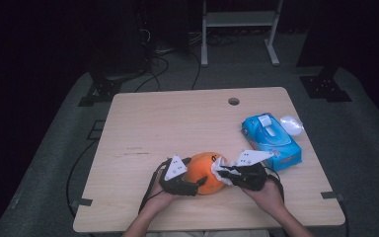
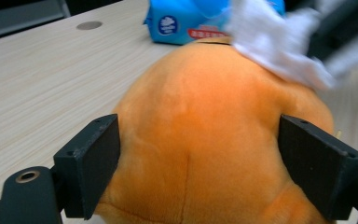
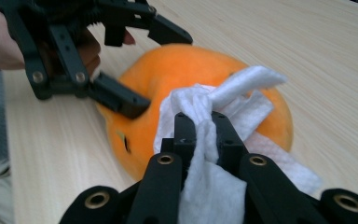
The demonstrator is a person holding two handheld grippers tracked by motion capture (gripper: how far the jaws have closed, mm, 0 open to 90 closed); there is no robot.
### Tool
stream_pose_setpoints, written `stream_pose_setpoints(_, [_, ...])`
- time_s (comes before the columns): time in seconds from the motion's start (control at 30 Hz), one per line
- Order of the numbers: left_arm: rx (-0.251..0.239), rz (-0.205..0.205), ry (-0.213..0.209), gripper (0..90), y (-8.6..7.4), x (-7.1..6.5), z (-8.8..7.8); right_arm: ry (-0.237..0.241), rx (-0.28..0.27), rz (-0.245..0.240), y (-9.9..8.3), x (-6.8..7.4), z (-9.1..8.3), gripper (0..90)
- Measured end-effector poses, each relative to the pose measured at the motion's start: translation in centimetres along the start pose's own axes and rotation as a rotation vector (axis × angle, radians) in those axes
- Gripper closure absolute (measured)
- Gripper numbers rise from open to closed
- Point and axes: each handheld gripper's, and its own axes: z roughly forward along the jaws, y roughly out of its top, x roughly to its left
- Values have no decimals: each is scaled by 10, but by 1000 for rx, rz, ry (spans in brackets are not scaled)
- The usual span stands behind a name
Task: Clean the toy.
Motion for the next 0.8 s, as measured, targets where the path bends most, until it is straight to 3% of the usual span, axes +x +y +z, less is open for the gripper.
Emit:
stream_pose_setpoints(0.13, [-12,-24,10,172,-1,0,1,-55,17,71,-14,-24,-1,820])
stream_pose_setpoints(0.17, [-12,-24,10,172,-1,0,1,-55,17,71,-14,-24,-1,820])
stream_pose_setpoints(0.23, [-8,-15,7,172,-1,-1,0,-44,17,137,-26,-32,0,820])
stream_pose_setpoints(0.3, [-6,-29,8,172,-3,1,-1,-17,-13,127,-22,-23,-2,819])
stream_pose_setpoints(0.37, [-16,-50,3,172,-4,3,0,41,-60,102,-15,-10,-4,819])
stream_pose_setpoints(0.43, [-18,-49,5,172,-4,2,0,52,-66,80,-10,-3,-3,818])
stream_pose_setpoints(0.5, [-14,-44,5,171,-3,2,-1,7,-53,20,-1,5,5,817])
stream_pose_setpoints(0.53, [-18,-57,-8,171,-3,1,-1,7,-53,20,-1,5,5,817])
stream_pose_setpoints(0.6, [-19,-94,-51,144,-1,1,-5,-6,-65,63,-4,-5,6,818])
stream_pose_setpoints(0.63, [-20,-88,-62,127,1,-1,-6,-25,-72,114,-11,-19,5,818])
stream_pose_setpoints(0.67, [-15,-62,-58,127,1,-4,-8,-23,-80,149,-13,-24,3,818])
stream_pose_setpoints(0.8, [2,-24,-30,136,0,-7,-4,-10,-90,147,-13,-19,3,817])
